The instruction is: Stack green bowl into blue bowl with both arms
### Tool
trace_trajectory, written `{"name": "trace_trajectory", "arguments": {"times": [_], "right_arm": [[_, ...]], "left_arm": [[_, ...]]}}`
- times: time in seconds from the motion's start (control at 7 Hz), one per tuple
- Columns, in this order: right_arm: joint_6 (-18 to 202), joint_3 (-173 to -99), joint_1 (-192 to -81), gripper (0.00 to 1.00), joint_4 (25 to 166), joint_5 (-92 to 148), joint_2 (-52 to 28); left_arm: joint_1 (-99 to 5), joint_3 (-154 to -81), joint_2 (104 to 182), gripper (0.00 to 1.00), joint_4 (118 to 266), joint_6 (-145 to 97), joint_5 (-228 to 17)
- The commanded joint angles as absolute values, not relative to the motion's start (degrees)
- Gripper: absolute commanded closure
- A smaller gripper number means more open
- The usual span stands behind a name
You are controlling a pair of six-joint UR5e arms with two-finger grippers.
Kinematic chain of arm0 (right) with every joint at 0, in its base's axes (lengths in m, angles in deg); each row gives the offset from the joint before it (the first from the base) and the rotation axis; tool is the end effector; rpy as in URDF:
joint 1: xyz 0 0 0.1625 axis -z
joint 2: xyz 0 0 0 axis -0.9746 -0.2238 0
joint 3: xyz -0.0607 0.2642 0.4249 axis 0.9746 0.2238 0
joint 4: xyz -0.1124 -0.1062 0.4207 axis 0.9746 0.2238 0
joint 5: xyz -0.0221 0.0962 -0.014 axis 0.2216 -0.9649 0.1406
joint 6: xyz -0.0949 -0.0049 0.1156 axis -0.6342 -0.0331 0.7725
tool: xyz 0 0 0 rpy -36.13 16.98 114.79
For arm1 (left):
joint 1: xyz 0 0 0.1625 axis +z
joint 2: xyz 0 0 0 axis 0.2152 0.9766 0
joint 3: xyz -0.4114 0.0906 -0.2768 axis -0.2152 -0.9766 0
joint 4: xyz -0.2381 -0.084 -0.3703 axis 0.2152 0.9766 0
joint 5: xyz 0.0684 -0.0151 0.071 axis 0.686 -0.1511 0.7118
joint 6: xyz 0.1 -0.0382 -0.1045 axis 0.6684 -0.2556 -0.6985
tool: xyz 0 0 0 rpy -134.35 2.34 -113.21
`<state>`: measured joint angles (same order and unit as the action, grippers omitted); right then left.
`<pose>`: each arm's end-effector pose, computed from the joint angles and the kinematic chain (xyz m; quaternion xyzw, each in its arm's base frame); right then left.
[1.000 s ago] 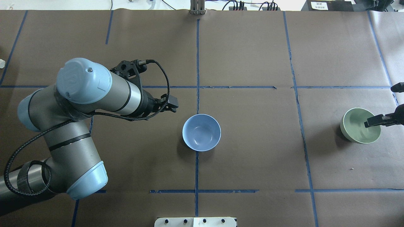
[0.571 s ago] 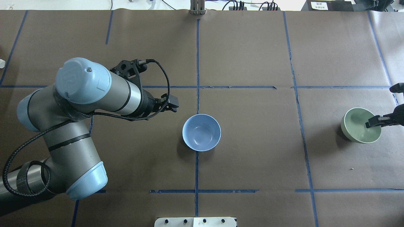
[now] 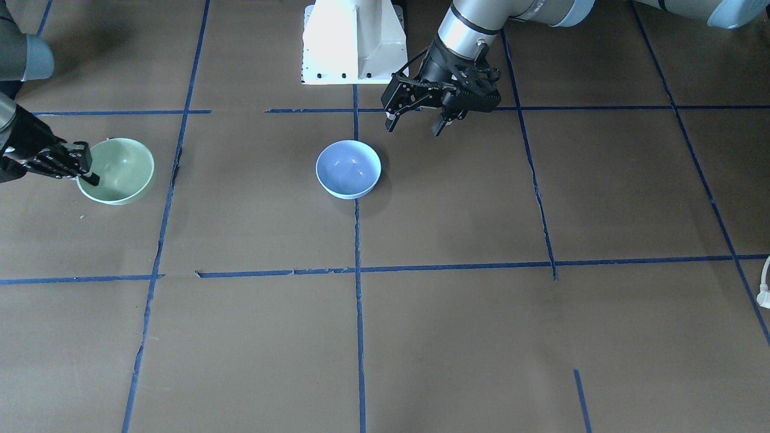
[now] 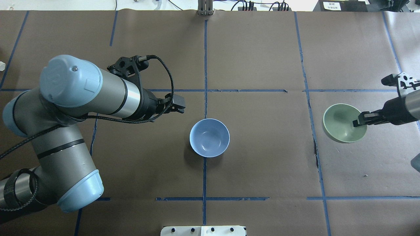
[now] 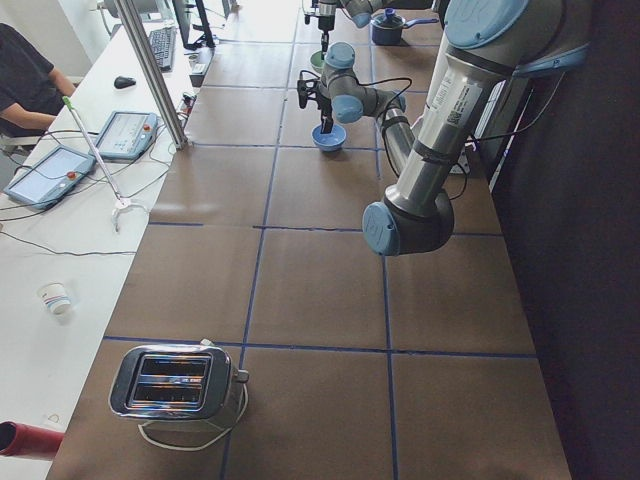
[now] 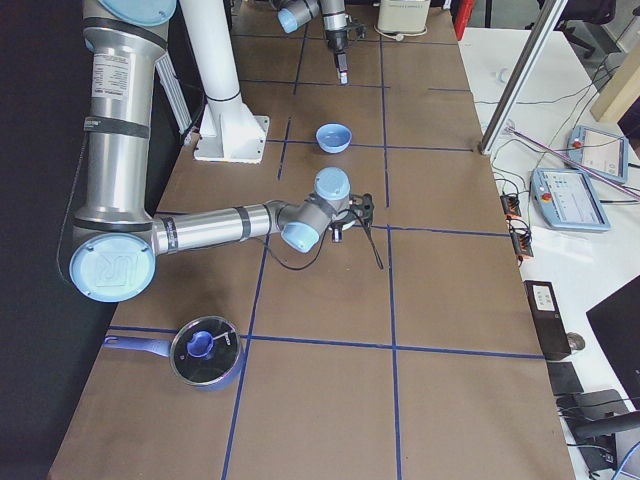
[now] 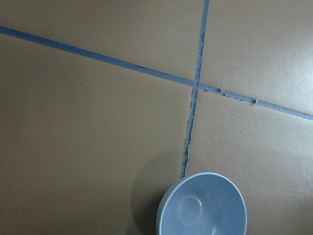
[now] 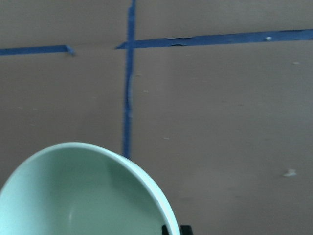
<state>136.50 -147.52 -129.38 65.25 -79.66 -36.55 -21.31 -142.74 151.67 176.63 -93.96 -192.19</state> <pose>-0.2996 -0.4455 0.5741 0.0392 -0.5248 0.0145 0.8502 0.4996 -0.4377 0.2254 0.0531 0.5490 -0.1206 0.8253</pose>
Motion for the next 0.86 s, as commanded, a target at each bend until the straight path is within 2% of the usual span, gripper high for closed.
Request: {"name": "trace_trajectory", "arguments": {"times": [0.0, 0.14, 0.29, 0.43, 0.71], "right_arm": [[161.09, -151.54, -119.05, 1.00, 65.56, -74.19, -23.47], [167.29, -151.46, -112.46, 1.00, 68.87, -66.39, -17.22], [167.96, -151.37, -109.09, 1.00, 79.00, -61.44, -9.85], [168.05, -151.02, -105.49, 1.00, 86.76, -56.35, -6.03], [169.88, -147.70, -101.78, 1.00, 87.62, -50.69, -4.08]], "left_arm": [[-22.81, -149.10, 144.27, 0.00, 176.71, -93.34, -192.03], [-23.60, -150.08, 142.49, 0.00, 176.62, -93.25, -192.03], [-24.39, -151.14, 140.73, 0.00, 176.62, -93.25, -192.12], [-24.66, -151.32, 140.11, 0.00, 176.62, -93.34, -192.03], [-24.66, -151.32, 140.01, 0.00, 176.62, -93.42, -192.03]]}}
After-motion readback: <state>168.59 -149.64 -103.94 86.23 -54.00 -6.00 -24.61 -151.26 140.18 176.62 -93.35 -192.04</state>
